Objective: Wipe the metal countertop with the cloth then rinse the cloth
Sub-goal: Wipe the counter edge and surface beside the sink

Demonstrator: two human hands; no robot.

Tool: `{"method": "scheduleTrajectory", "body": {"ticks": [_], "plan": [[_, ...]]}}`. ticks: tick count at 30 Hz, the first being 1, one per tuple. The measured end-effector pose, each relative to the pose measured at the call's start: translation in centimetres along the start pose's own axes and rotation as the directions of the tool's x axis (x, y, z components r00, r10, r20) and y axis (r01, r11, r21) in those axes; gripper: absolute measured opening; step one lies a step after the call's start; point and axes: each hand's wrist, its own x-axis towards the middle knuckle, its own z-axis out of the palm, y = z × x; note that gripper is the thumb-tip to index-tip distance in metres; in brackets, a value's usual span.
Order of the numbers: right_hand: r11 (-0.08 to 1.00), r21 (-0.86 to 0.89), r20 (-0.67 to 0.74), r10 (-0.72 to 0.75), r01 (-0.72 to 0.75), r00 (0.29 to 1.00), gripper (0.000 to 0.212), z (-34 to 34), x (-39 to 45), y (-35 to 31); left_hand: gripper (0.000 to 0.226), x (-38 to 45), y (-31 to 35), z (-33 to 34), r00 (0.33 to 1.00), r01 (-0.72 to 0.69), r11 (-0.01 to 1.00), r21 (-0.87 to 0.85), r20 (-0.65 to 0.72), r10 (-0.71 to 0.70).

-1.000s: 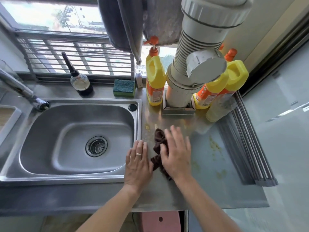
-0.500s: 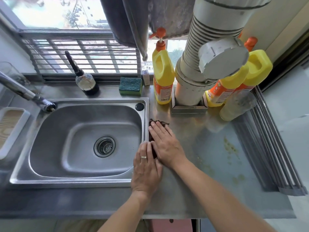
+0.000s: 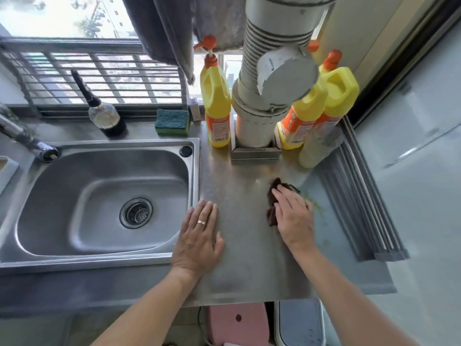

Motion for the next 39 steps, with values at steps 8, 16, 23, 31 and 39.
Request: {"method": "scheduleTrajectory", "body": {"ticks": [8, 16, 23, 31, 39], "plan": [[0.945, 0.043, -0.140, 0.326, -0.323, 0.935, 0.026, -6.7, -6.9, 4.0, 0.062, -1.0, 3.0, -0.6, 0.999, -0.030, 0.999, -0.028, 0.044, 0.031], [0.986, 0.152, 0.164, -0.089, 0.064, 0.982, 0.058, -2.8, -9.5, -2.8, 0.065, -1.8, 6.5, 0.7, 0.996, 0.052, 0.995, -0.083, 0.082, -0.045], [0.981, 0.151, 0.151, -0.147, 0.125, 0.977, 0.054, 0.3, 2.3, -3.0, 0.071, -1.5, 6.2, 1.7, 0.992, 0.075, 0.996, -0.041, 0.109, -0.070], [0.980, 0.171, 0.102, -0.123, 0.104, 0.987, 0.047, 0.3, 6.2, 0.2, 0.071, -1.5, 5.8, 1.8, 0.994, 0.057, 0.997, -0.043, 0.098, -0.053], [0.983, 0.085, 0.001, 0.165, -0.164, 0.986, 0.041, -2.8, -0.7, 5.9, 0.071, -1.4, 5.8, 1.5, 0.993, 0.055, 0.998, -0.042, 0.110, -0.051]]}}
